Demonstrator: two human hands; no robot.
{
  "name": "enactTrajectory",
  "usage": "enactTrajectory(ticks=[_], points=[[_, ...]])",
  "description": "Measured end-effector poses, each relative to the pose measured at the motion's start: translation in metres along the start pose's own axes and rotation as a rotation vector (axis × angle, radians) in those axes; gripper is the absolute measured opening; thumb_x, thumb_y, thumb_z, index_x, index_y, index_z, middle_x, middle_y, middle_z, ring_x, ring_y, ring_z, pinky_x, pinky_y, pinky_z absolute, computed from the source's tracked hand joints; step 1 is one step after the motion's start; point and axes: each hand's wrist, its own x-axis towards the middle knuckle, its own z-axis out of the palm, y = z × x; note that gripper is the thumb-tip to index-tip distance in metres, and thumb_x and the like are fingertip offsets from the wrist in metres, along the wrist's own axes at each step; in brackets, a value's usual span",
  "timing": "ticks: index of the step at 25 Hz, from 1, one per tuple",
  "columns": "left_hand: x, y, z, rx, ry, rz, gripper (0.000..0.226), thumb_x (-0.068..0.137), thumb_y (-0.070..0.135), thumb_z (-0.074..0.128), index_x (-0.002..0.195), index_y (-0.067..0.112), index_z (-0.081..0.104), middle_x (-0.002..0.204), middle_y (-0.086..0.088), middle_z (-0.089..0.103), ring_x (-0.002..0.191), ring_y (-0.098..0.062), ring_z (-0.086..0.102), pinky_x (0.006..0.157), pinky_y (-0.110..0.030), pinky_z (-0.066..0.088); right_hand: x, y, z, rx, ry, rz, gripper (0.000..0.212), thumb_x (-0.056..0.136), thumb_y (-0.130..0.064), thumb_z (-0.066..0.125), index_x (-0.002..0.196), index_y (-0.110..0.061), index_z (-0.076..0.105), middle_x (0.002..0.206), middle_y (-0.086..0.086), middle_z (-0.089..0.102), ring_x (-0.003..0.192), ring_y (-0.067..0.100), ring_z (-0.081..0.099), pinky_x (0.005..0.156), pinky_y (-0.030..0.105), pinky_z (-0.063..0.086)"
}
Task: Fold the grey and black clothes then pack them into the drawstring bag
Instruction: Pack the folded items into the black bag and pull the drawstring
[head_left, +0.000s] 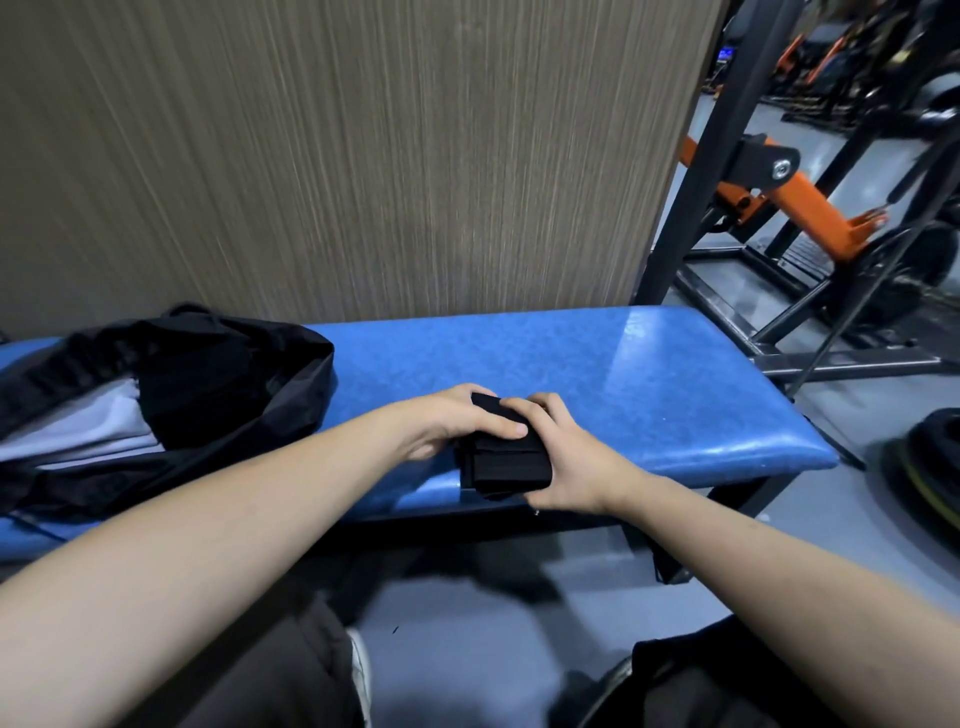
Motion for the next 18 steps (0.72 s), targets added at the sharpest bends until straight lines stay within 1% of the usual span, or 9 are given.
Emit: enactTrajectory(ticks=[1,3,5,7,11,13,14,16,18], points=[[-0.001,-0.001,0.002,0.002,0.007,0.012,0.027,0.083,0.012,0.078,0.098,0.018,0.057,0.098,-0.009,0.060,0.089,-0.021,0.059,0.074,-0.028,0.045,-0.001,-0.002,0.001,0.021,0.012,-0.004,0.100,0.062,-0.034,0.074,0.146,-0.043,0.020,0.134,-0.009,0.025,0.105,0.024,0.059,0.087,0.039,0.055],[-0.003,-0.002,0.003,-0.044,0.056,0.043,0.041,0.080,0.014,0.081,0.111,0.020,0.055,0.106,-0.007,0.062,0.092,-0.019,0.061,0.074,-0.028,0.049,-0.001,-0.005,0.000,0.061,0.046,-0.008,0.099,0.062,-0.031,0.073,0.146,-0.043,0.021,0.134,-0.010,0.025,0.107,0.025,0.059,0.088,0.040,0.055],[-0.004,0.000,0.000,-0.119,0.097,0.078,0.060,0.078,0.013,0.083,0.127,0.023,0.050,0.116,-0.006,0.061,0.096,-0.019,0.062,0.080,-0.031,0.053,0.004,-0.010,-0.004,0.094,0.074,-0.018,0.100,0.065,-0.025,0.075,0.148,-0.040,0.022,0.135,-0.009,0.025,0.111,0.023,0.057,0.092,0.039,0.053],[-0.014,0.005,-0.013,-0.145,0.138,0.122,0.063,0.078,0.014,0.083,0.130,0.027,0.050,0.119,-0.004,0.061,0.100,-0.019,0.064,0.086,-0.034,0.054,0.015,-0.023,-0.008,0.120,0.079,-0.044,0.102,0.066,-0.023,0.079,0.149,-0.038,0.022,0.138,-0.008,0.023,0.117,0.018,0.052,0.098,0.036,0.050],[-0.051,0.009,-0.062,-0.176,0.236,0.201,0.060,0.078,0.016,0.083,0.128,0.032,0.053,0.121,-0.003,0.064,0.109,-0.021,0.065,0.093,-0.036,0.054,0.049,-0.065,-0.012,0.244,-0.004,-0.118,0.115,0.062,-0.042,0.089,0.152,-0.043,0.017,0.149,-0.015,0.013,0.138,0.006,0.031,0.108,0.024,0.039],[-0.069,0.007,-0.089,-0.203,0.293,0.244,0.057,0.080,0.018,0.081,0.128,0.031,0.054,0.118,-0.003,0.066,0.105,-0.019,0.066,0.092,-0.036,0.055,0.065,-0.090,-0.010,0.382,-0.002,-0.137,0.103,0.068,-0.054,0.080,0.151,-0.047,0.020,0.153,-0.017,0.012,0.139,0.002,0.030,0.103,0.017,0.041],[-0.080,0.004,-0.104,-0.224,0.334,0.267,0.055,0.081,0.018,0.081,0.127,0.030,0.053,0.118,-0.004,0.066,0.102,-0.018,0.067,0.091,-0.037,0.055,0.075,-0.105,-0.006,0.462,0.007,-0.149,0.093,0.072,-0.058,0.073,0.150,-0.049,0.023,0.153,-0.016,0.017,0.137,0.004,0.036,0.102,0.019,0.045],[-0.101,-0.002,-0.134,-0.266,0.399,0.304,0.053,0.082,0.019,0.080,0.128,0.029,0.053,0.119,-0.007,0.066,0.097,-0.016,0.068,0.086,-0.036,0.058,0.097,-0.134,0.005,0.590,0.001,-0.163,0.077,0.078,-0.060,0.065,0.145,-0.052,0.030,0.151,-0.012,0.028,0.134,0.012,0.044,0.108,0.030,0.044],[-0.121,-0.009,-0.162,-0.288,0.439,0.327,0.054,0.084,0.018,0.078,0.129,0.028,0.052,0.120,-0.007,0.065,0.094,-0.015,0.070,0.080,-0.033,0.059,0.122,-0.163,0.016,0.712,-0.046,-0.151,0.066,0.082,-0.060,0.064,0.141,-0.054,0.037,0.151,-0.010,0.038,0.132,0.016,0.050,0.109,0.038,0.045]])
